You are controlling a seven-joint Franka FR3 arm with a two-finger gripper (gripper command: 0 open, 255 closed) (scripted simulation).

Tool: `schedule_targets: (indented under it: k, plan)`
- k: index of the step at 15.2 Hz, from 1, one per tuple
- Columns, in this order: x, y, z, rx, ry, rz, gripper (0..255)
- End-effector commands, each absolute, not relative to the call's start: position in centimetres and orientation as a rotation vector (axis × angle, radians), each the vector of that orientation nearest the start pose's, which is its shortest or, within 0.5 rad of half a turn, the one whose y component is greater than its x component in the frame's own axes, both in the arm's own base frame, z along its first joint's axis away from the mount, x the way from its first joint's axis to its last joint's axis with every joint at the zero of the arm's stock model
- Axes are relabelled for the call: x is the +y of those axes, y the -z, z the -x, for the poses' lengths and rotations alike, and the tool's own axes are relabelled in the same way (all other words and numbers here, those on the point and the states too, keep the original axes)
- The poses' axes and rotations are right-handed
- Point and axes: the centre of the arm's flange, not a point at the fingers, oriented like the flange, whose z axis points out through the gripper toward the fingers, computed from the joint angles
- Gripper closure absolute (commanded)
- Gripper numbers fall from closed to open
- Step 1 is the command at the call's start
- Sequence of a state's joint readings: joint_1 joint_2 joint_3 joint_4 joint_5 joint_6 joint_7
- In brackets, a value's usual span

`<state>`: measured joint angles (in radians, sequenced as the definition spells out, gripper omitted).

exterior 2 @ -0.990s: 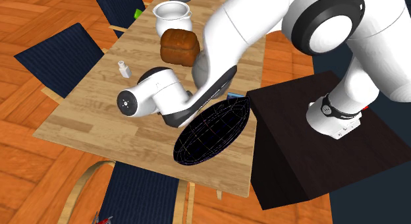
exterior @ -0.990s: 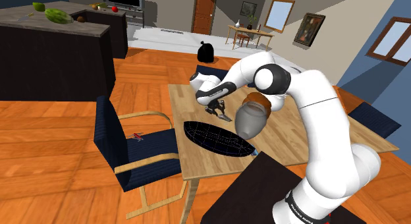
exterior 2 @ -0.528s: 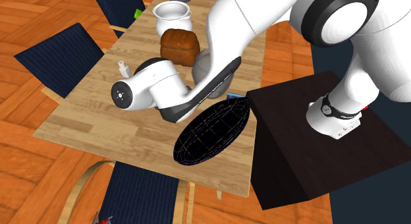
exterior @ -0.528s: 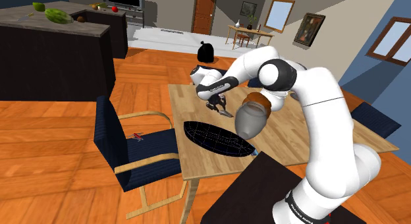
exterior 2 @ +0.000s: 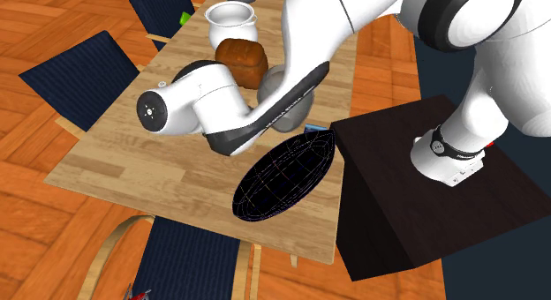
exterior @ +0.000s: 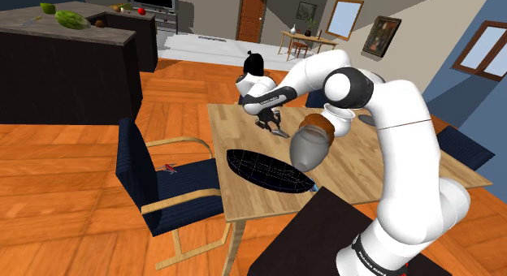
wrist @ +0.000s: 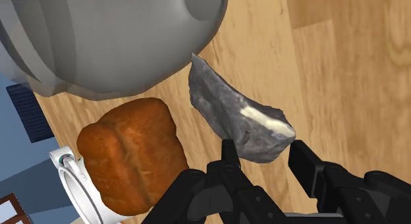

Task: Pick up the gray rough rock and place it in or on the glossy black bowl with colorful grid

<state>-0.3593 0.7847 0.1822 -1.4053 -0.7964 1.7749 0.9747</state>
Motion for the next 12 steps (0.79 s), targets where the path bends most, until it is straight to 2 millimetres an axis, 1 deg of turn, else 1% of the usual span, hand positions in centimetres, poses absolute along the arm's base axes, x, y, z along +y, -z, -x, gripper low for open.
schedule_targets:
  k: [1,8,9,12]
  plan:
    - [-20.6,-24.0,-66.5,-1.006,0.145,-2.224,255]
    - [-20.6,-27.7,-66.5,-1.006,0.145,-2.224,255]
    - [-20.6,-27.8,-66.5,-1.006,0.145,-2.224,255]
    - [-17.1,-28.1,-64.7,-1.006,0.145,-2.224,255]
